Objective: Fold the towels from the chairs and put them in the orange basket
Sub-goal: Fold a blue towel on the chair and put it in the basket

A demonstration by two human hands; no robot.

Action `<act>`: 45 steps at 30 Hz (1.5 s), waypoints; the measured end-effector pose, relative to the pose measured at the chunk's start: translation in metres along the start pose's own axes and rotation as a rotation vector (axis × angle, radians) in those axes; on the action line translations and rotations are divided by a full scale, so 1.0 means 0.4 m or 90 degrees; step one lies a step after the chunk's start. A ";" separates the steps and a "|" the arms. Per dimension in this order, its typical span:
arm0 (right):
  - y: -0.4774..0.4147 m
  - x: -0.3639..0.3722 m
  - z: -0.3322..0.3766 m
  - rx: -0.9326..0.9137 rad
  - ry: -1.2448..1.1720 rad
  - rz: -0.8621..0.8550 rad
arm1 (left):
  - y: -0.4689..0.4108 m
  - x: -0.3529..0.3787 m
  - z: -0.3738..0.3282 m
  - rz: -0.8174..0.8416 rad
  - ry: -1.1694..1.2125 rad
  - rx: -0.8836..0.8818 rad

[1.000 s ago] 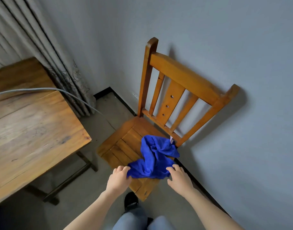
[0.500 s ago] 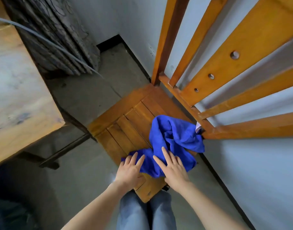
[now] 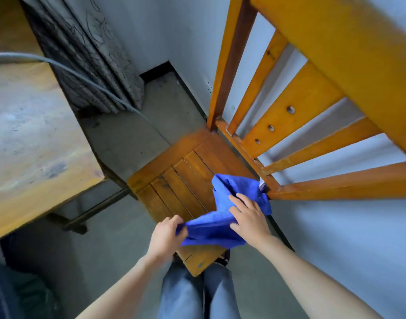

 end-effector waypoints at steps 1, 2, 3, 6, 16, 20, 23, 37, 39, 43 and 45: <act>0.010 -0.056 0.009 -0.010 -0.006 -0.005 | 0.020 -0.048 -0.027 -0.022 0.026 -0.001; 0.016 -0.106 0.021 -0.015 -0.026 -0.006 | 0.038 -0.091 -0.053 -0.046 0.059 -0.010; 0.022 -0.156 0.034 -0.018 -0.061 -0.006 | 0.056 -0.136 -0.084 -0.076 0.086 -0.008; 0.026 -0.301 0.058 0.016 -0.143 0.012 | 0.084 -0.261 -0.167 -0.145 0.175 0.005; 0.091 -0.752 0.154 0.047 -0.347 -0.106 | 0.199 -0.613 -0.346 -0.302 0.105 0.221; 0.121 -0.867 0.194 -0.015 -0.419 -0.157 | 0.253 -0.676 -0.373 -0.292 -0.015 0.299; 0.143 -0.921 0.217 -0.035 -0.454 -0.163 | 0.285 -0.715 -0.391 -0.272 -0.143 0.340; 0.093 -0.817 0.209 0.154 -0.304 -0.134 | 0.313 -0.761 -0.424 -0.316 0.456 0.224; 0.111 -0.754 0.246 0.121 -0.321 -0.107 | 0.296 -0.737 -0.446 -0.340 0.421 0.173; 0.166 -0.645 0.338 0.046 -0.415 -0.004 | 0.270 -0.673 -0.474 -0.383 0.396 0.095; 0.186 -0.606 0.370 0.051 -0.475 0.009 | 0.265 -0.653 -0.483 -0.408 0.379 0.071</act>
Point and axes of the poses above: each hand's wrist, its own y-axis away from the middle knuckle, its own x-axis out of the palm, z = x × y, the point moved 2 cm from there along -y, towards the middle knuckle, and after that the axes turned 7 degrees about x, right-handed, at the moved point
